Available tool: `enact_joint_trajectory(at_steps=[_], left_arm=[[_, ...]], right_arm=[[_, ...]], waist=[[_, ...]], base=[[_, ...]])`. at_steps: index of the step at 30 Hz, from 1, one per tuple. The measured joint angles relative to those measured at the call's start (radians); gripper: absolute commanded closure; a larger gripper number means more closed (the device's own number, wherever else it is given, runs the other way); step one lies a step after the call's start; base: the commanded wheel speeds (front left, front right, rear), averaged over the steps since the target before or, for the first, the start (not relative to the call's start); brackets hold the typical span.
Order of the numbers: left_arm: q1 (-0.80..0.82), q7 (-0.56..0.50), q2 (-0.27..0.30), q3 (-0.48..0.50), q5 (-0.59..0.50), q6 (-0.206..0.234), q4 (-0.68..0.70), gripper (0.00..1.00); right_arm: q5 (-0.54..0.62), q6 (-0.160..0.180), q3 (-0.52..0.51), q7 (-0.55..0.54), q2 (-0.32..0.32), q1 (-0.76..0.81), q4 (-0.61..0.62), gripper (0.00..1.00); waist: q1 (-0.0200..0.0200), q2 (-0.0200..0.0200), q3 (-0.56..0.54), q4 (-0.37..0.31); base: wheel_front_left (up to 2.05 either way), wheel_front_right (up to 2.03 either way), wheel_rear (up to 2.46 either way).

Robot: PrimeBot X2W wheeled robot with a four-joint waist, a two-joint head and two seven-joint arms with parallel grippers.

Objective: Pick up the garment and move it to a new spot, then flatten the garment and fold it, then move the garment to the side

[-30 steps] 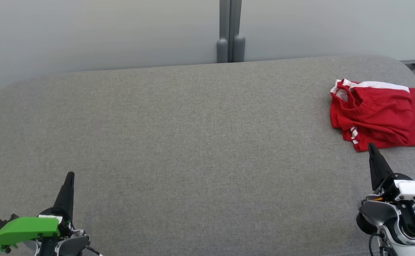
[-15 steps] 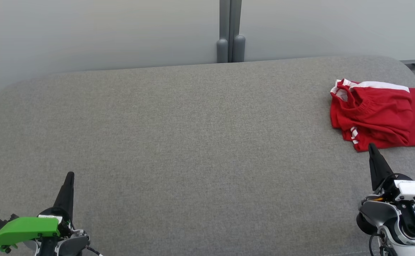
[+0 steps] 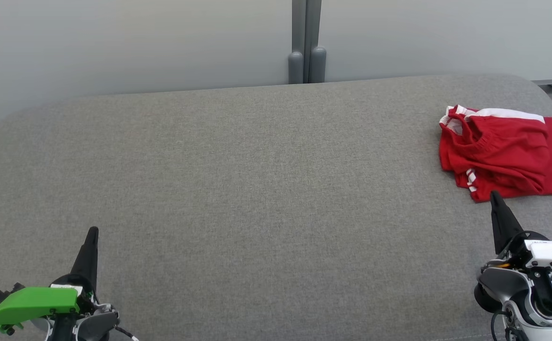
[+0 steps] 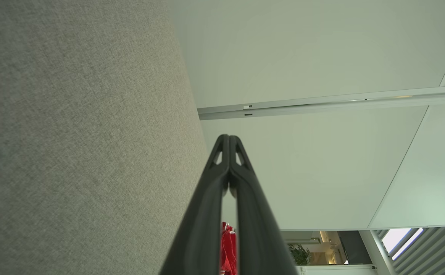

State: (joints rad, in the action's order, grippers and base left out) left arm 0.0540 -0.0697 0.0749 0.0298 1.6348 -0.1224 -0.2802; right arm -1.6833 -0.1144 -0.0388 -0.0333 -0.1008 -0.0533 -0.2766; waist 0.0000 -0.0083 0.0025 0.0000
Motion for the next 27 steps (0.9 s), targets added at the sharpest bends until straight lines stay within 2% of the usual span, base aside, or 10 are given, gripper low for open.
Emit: enact_joint_trajectory(at_steps=[27], left_arm=[[0.002, -0.001, -0.001, 0.001, 0.0, 0.0, -0.001, 1.0]], right_arm=[[0.0, 0.0, -0.005, -0.003, 0.003, 0.0, -0.003, 1.0]], waist=[[0.0, 0.0, 0.0, 0.0]], base=[[0.0, 0.0, 0.0]])
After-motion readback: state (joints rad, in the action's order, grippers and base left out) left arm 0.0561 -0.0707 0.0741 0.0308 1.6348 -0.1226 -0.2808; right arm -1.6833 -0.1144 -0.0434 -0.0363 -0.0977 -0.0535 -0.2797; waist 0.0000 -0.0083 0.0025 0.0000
